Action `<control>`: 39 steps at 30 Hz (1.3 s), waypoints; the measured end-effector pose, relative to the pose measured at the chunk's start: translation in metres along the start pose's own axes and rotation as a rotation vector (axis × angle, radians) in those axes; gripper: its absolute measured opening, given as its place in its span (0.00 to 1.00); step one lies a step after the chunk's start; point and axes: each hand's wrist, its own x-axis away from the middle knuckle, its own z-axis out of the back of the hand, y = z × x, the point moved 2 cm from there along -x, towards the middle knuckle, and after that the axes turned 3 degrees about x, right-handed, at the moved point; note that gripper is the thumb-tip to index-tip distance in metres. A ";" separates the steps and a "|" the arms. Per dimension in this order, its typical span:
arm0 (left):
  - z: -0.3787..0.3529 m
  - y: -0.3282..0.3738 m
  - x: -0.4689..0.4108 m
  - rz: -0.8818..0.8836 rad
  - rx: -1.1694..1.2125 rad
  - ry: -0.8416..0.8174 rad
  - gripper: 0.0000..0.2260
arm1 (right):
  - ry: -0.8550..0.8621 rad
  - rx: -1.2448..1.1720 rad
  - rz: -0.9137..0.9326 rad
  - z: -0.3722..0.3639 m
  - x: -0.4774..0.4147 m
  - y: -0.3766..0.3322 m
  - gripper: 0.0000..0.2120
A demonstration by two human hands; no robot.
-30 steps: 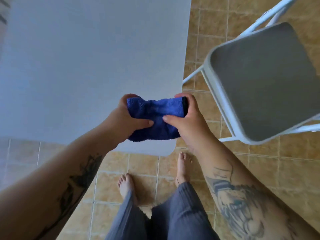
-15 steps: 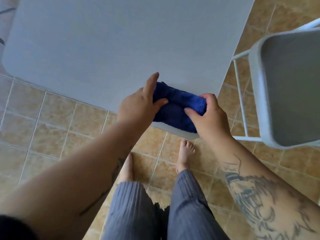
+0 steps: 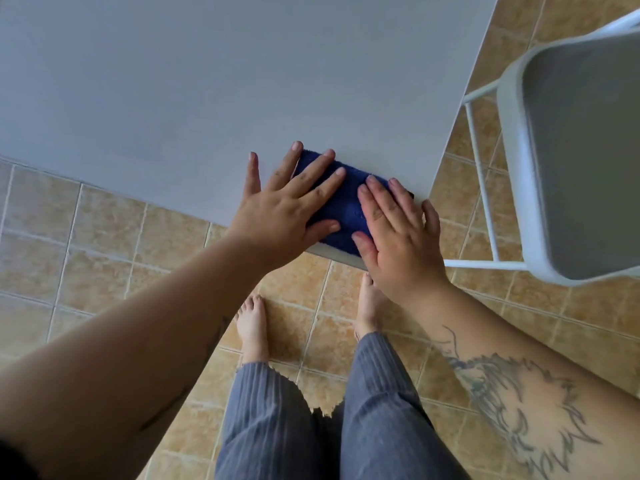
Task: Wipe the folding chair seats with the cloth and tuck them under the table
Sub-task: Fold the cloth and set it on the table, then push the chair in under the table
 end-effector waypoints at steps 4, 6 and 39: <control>0.001 -0.012 -0.007 -0.034 -0.056 -0.024 0.35 | -0.073 0.022 0.003 -0.003 0.000 0.007 0.29; 0.000 -0.013 -0.008 -0.031 -0.059 -0.029 0.37 | -0.102 0.017 -0.020 -0.004 0.000 0.006 0.30; 0.235 0.219 0.086 0.457 0.639 -0.053 0.32 | 0.001 -0.346 -0.097 0.311 0.108 0.083 0.35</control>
